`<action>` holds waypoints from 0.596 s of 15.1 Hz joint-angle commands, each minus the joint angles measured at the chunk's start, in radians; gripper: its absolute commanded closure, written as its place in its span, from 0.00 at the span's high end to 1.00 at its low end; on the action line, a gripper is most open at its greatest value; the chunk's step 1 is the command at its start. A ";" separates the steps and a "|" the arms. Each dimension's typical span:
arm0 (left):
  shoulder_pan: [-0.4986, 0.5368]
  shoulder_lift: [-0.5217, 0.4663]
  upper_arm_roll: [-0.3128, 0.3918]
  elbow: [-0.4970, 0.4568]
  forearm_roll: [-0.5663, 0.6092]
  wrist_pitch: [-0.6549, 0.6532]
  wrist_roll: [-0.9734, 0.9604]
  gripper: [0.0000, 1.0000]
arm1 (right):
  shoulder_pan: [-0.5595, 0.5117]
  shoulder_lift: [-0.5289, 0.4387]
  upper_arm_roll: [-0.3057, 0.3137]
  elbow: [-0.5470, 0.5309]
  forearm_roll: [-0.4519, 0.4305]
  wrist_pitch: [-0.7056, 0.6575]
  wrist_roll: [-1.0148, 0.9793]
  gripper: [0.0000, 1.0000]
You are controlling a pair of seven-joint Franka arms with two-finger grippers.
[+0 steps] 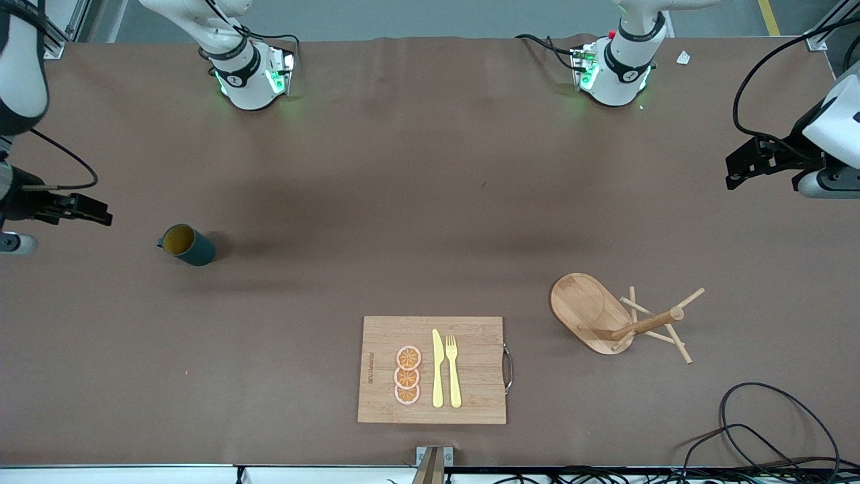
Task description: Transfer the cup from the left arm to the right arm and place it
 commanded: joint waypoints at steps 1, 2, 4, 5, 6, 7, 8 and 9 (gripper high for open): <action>0.010 -0.020 -0.003 -0.005 -0.012 -0.030 0.025 1.00 | 0.031 0.031 -0.003 0.115 -0.003 -0.094 -0.008 1.00; 0.010 -0.021 -0.003 -0.005 -0.012 -0.037 0.024 1.00 | 0.035 0.030 -0.003 0.130 -0.001 -0.102 -0.008 1.00; 0.012 -0.035 -0.001 -0.012 -0.026 -0.037 0.024 1.00 | 0.069 0.033 -0.003 0.135 -0.004 -0.097 -0.007 1.00; 0.013 -0.043 -0.001 -0.014 -0.032 -0.041 0.024 1.00 | 0.087 0.033 -0.005 0.135 -0.004 -0.100 0.003 1.00; 0.031 -0.052 -0.001 -0.020 -0.035 -0.056 0.022 1.00 | 0.089 0.031 -0.005 0.135 -0.004 -0.102 0.025 1.00; 0.036 -0.057 -0.001 -0.032 -0.059 -0.058 0.022 1.00 | 0.088 0.031 -0.005 0.134 -0.003 -0.107 0.044 1.00; 0.045 -0.064 -0.001 -0.039 -0.085 -0.058 0.022 1.00 | 0.084 0.030 -0.005 0.134 0.003 -0.108 0.055 1.00; 0.054 -0.078 -0.004 -0.055 -0.090 -0.058 0.022 1.00 | 0.084 0.027 -0.006 0.131 0.002 -0.135 0.061 1.00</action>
